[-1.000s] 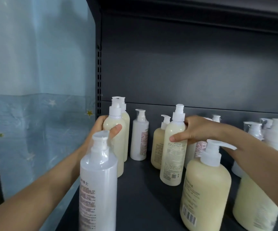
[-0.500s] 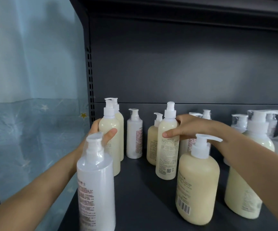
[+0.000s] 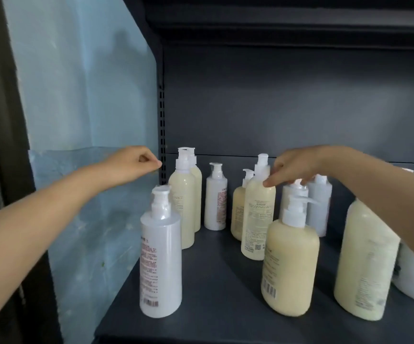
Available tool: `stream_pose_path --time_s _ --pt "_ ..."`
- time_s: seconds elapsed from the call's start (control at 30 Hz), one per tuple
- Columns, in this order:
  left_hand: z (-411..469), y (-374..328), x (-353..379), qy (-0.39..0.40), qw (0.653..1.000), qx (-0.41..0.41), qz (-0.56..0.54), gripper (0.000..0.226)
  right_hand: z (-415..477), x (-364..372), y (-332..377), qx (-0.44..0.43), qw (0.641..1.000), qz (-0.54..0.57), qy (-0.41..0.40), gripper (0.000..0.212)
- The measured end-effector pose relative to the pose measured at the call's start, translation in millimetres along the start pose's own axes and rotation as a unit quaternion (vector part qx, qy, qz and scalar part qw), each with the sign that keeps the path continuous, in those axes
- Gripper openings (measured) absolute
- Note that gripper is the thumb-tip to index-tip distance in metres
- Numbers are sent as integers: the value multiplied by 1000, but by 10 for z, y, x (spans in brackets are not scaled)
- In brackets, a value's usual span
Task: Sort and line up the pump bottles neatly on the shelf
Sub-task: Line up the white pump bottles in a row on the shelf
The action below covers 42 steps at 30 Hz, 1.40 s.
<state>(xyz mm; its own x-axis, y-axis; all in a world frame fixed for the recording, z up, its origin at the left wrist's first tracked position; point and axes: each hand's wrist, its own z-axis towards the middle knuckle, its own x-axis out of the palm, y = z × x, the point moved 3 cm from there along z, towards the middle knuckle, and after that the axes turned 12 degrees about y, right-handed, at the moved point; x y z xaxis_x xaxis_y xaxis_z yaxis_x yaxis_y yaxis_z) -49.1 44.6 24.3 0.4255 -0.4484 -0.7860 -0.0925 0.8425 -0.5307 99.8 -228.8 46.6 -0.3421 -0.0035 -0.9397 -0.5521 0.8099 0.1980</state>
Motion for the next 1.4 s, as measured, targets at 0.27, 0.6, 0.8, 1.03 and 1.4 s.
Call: stream_pose_path --time_s 0.27,0.6,0.8,1.03,1.4 --pt "-597 -341 2 -45 997 -49 -34 28 -347 -247 107 -44 973 -206 -99 55" --pt "-1183 -339 788 -37 968 -44 -245 10 -468 24 360 -176 961 -156 -147 45" --pt "-1081 -164 893 -92 956 -7 -280 26 -323 192 578 -194 958 -133 -166 48" --pt "-689 59 390 -70 939 82 -328 37 69 233 872 -87 967 -159 -179 50" --pt "59 493 182 -6 905 153 -398 40 905 496 951 70 967 92 -226 38"
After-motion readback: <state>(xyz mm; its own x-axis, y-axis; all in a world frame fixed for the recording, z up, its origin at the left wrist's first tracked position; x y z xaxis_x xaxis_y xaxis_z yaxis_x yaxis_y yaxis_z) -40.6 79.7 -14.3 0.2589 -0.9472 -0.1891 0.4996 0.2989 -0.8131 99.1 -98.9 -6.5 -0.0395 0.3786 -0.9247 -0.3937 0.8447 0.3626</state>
